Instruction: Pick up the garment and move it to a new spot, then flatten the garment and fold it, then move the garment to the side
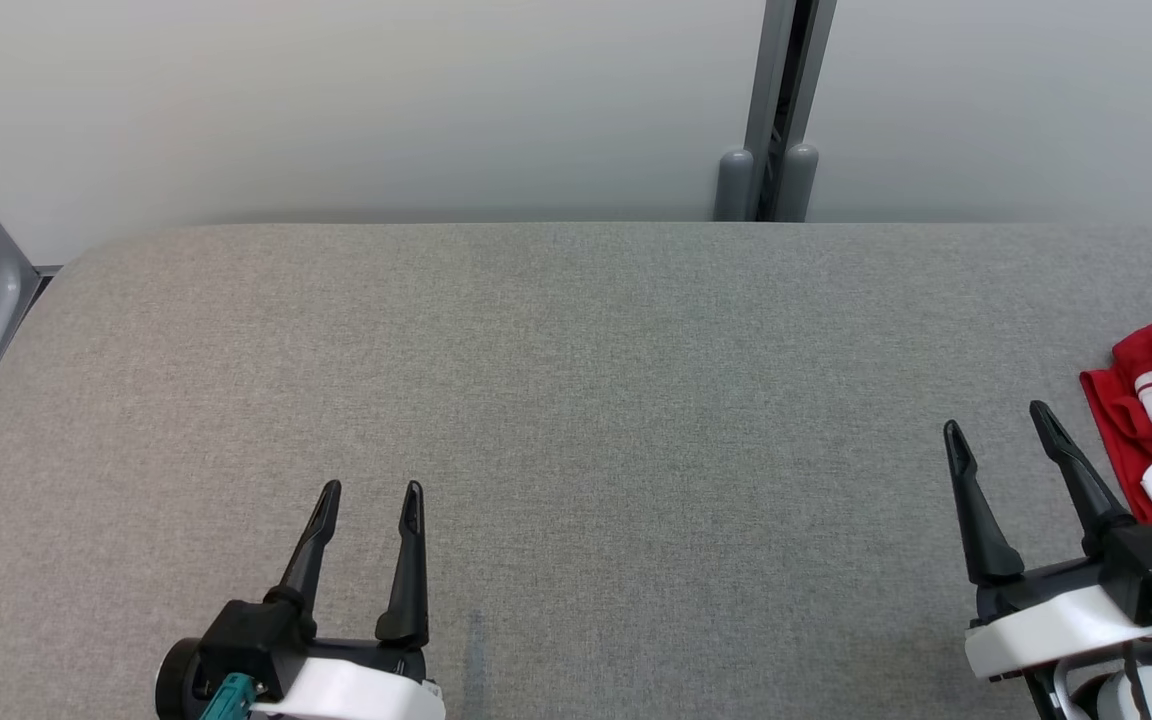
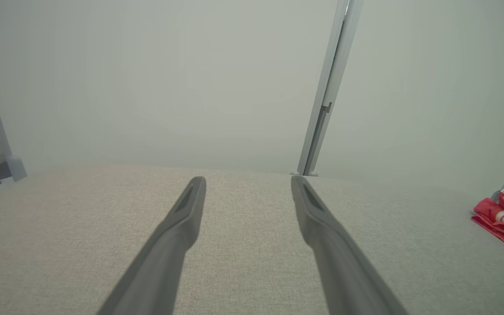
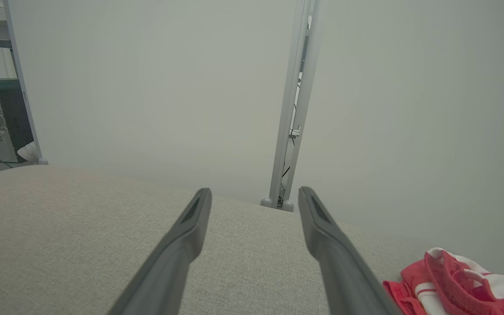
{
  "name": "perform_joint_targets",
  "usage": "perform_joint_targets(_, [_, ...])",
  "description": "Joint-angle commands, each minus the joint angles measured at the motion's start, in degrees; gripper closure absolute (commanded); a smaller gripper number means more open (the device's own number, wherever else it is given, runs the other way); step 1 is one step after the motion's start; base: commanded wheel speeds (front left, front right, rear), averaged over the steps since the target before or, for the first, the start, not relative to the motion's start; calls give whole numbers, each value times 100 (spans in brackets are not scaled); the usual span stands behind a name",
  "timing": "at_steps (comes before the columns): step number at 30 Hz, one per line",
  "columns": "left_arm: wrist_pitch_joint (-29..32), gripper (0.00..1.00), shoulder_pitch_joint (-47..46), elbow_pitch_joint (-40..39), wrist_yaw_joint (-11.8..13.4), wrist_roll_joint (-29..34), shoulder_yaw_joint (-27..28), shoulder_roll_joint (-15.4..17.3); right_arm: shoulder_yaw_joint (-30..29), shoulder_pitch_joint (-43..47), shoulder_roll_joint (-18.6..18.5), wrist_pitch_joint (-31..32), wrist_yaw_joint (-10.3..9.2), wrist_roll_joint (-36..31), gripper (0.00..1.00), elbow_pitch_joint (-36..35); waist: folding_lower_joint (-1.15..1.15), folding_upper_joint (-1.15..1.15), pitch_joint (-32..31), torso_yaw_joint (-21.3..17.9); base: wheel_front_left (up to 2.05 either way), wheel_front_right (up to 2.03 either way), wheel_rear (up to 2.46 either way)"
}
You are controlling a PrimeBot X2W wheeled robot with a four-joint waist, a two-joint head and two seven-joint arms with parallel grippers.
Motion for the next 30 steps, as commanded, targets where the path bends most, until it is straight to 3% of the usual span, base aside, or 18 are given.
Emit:
perform_joint_targets(1, [-8, 0, 11, 9, 4, -23, 11, 22, -19, 47, -41, -24, -2, 23, 0, 2, 0, 0, 3, 3, 0, 0, 0])
perform_joint_targets(23, [-8, 0, 27, -37, -73, -125, 29, 22, 60, 43, -59, -24, -2, -66, 0, 89, 0, 0, -69, 36, 0, 0, 0])
perform_joint_targets(24, [1, 100, 3, 13, -45, -106, -6, -1, 46, 5, 1, 3, 0, -45, 100, 84, 0, 0, -67, 34, 0, 0, 0])
perform_joint_targets(30, [45, 100, 104, 228, -65, -325, -46, -7, -52, 141, 87, 134, 0, 212, 100, 319, 0, 0, -71, 24, 0, 0, 0])
